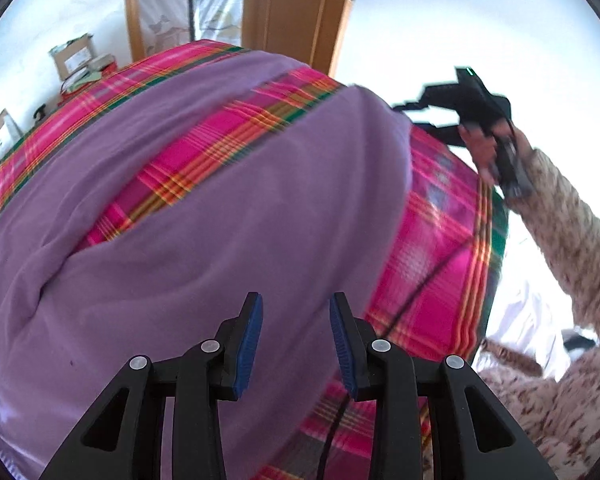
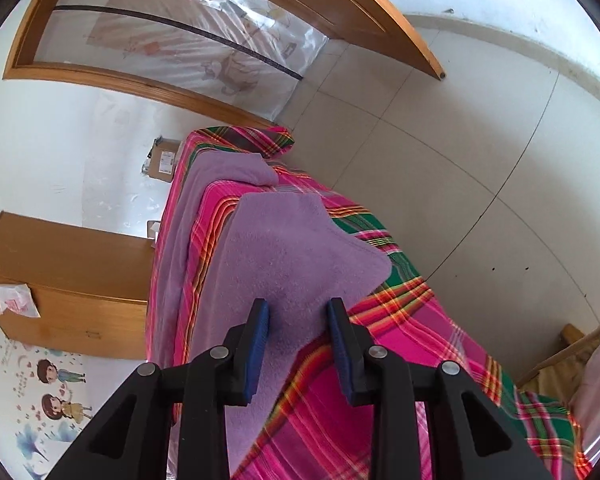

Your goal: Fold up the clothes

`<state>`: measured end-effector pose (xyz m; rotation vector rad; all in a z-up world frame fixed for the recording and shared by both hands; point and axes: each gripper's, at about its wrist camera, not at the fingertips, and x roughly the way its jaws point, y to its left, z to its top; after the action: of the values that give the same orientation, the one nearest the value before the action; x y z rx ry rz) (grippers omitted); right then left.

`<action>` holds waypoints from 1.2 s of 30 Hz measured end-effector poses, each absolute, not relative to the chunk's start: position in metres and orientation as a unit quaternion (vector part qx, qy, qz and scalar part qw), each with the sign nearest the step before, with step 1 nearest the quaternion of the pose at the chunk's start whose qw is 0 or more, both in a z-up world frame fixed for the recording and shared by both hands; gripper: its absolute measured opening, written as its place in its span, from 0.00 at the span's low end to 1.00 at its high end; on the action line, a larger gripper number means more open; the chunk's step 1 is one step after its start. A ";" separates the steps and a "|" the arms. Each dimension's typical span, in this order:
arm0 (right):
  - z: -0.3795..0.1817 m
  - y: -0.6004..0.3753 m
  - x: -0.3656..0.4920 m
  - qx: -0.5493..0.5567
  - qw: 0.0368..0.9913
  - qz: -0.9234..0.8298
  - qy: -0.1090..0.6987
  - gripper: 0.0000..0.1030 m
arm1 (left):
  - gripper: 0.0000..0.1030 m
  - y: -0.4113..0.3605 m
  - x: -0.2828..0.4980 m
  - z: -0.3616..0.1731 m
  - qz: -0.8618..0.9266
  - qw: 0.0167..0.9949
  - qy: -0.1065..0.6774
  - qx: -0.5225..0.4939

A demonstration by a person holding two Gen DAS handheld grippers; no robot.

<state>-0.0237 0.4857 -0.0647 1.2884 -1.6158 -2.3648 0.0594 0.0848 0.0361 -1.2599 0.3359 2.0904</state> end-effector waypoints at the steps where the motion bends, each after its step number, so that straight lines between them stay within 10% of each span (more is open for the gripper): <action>1: -0.065 0.486 -0.024 0.408 -0.001 -0.751 -0.519 0.26 | 0.35 0.087 0.064 0.035 0.800 0.331 0.139 -0.481; 5: -0.056 0.484 -0.017 0.391 -0.013 -0.767 -0.509 0.08 | 0.35 0.090 0.073 0.030 0.799 0.326 0.152 -0.482; 24: -0.016 0.473 0.013 0.406 -0.164 -0.829 -0.348 0.07 | 0.35 0.059 0.065 0.025 0.806 0.302 0.080 -0.503; 36: 0.029 0.309 -0.001 0.432 0.077 -0.886 -0.152 0.15 | 0.35 -0.037 0.059 0.034 0.843 0.200 -0.022 -0.500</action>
<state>-0.0005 0.3093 0.0290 1.2951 -0.4541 -2.6532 0.0590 -0.0368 0.0337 -1.3968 -0.0620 2.3554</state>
